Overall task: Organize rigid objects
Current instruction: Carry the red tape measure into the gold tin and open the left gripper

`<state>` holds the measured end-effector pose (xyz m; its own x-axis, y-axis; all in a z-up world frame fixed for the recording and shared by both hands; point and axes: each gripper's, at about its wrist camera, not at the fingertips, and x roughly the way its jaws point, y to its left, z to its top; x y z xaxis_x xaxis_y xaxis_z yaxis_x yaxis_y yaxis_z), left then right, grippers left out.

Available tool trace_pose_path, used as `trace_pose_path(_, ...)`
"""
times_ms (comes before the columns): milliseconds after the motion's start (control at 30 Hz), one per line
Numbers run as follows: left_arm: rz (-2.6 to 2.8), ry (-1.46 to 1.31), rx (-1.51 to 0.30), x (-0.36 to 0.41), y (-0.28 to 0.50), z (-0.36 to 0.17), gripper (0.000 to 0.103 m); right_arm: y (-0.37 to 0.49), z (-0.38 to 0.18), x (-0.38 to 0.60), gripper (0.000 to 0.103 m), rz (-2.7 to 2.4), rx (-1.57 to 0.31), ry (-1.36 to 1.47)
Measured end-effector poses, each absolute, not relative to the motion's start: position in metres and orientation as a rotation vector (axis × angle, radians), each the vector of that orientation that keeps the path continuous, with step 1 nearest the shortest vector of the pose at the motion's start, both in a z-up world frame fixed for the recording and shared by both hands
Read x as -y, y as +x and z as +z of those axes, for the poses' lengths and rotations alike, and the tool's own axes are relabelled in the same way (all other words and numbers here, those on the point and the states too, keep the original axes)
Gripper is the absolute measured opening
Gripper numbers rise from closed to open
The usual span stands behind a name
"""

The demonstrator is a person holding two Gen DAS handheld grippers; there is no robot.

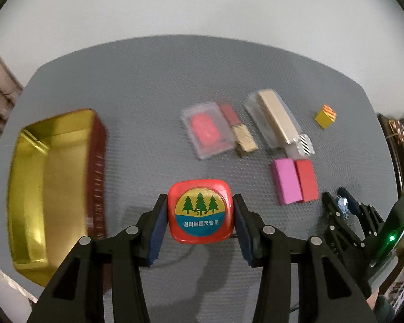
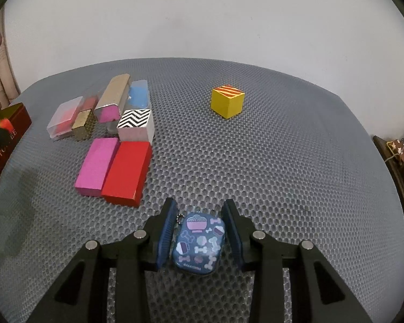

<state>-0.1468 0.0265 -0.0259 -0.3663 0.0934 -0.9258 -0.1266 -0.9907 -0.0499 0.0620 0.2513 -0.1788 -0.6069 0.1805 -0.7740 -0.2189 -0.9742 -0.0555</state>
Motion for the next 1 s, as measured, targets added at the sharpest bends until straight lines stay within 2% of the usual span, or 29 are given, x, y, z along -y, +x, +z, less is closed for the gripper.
trace_pose_path(333, 2.664, -1.721, -0.014, 0.071, -0.157, -0.018, 0.043, 0.062, -0.178, -0.25, 0.037, 2.63, -0.058, -1.259)
trace_pose_path(700, 2.732, -1.885, -0.004, 0.14, -0.169, -0.058, 0.043, 0.062, -0.179, -0.252, 0.037, 2.629, -0.054, -1.259)
trace_pose_path(1000, 2.709, -1.963, -0.024, 0.164, -0.171, -0.084, 0.043, 0.06, -0.18, -0.252, 0.037, 2.628, -0.049, -1.259)
